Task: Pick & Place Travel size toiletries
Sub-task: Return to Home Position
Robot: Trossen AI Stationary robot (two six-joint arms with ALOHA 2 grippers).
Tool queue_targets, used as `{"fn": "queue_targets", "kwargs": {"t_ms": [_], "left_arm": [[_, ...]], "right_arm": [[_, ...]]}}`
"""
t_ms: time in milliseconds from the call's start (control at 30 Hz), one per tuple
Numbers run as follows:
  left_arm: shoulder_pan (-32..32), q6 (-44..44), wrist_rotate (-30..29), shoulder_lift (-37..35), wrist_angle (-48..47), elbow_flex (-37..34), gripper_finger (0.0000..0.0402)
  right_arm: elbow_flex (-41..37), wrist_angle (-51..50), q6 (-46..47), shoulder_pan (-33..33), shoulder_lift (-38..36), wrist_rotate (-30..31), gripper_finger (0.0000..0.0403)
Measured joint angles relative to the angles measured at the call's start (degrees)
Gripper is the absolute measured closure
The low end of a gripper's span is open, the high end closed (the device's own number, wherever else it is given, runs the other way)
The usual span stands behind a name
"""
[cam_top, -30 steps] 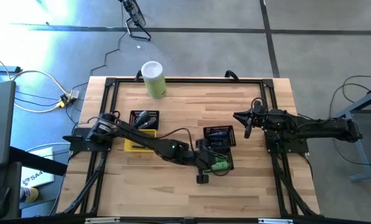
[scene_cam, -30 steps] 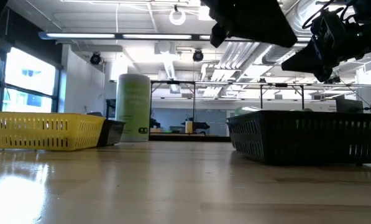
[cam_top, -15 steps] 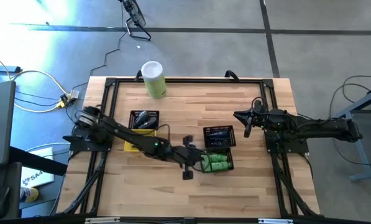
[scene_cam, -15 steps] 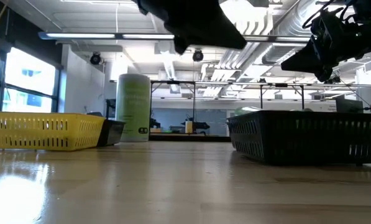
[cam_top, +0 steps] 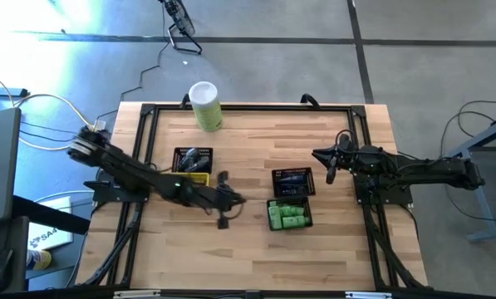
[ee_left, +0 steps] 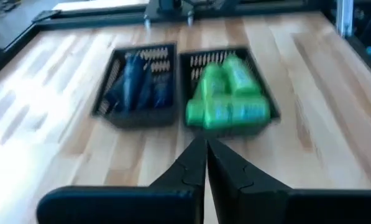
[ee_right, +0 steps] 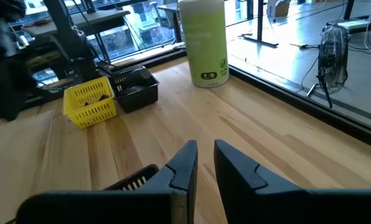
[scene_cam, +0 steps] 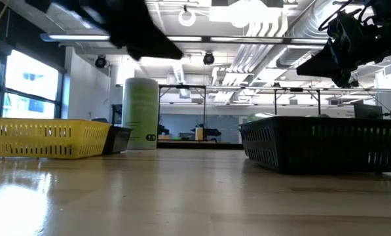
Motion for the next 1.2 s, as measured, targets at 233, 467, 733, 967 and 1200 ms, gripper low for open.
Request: {"fn": "queue_targets", "kwargs": {"t_ms": [233, 467, 733, 967, 1200], "left_arm": [[1.11, 2.66, -0.35, -12.89, 0.83, -13.13, 0.0391], [2.19, 5.15, 0.04, -27.28, 0.64, -24.48, 0.0391], [1.88, 10.21, 9.06, -41.1, -1.42, -28.64, 0.0391], [1.87, 11.61, 11.47, -52.06, -9.27, -30.31, 0.0391], [1.82, 12.44, 11.56, -61.63, -12.88, -31.91, 0.0391]], "right_arm": [[-0.01, -2.23, -0.26, -0.02, 0.14, 0.35, 0.0357], [-0.01, -2.28, 0.01, -0.01, 0.72, 0.33, 0.0357], [-0.01, -1.55, 0.02, 0.0, 0.73, 0.15, 0.0357], [-0.01, -1.99, 0.01, -0.02, 0.75, 0.27, 0.0357], [-0.01, -2.16, 0.02, -0.02, 0.84, 0.25, 0.0357]]}}
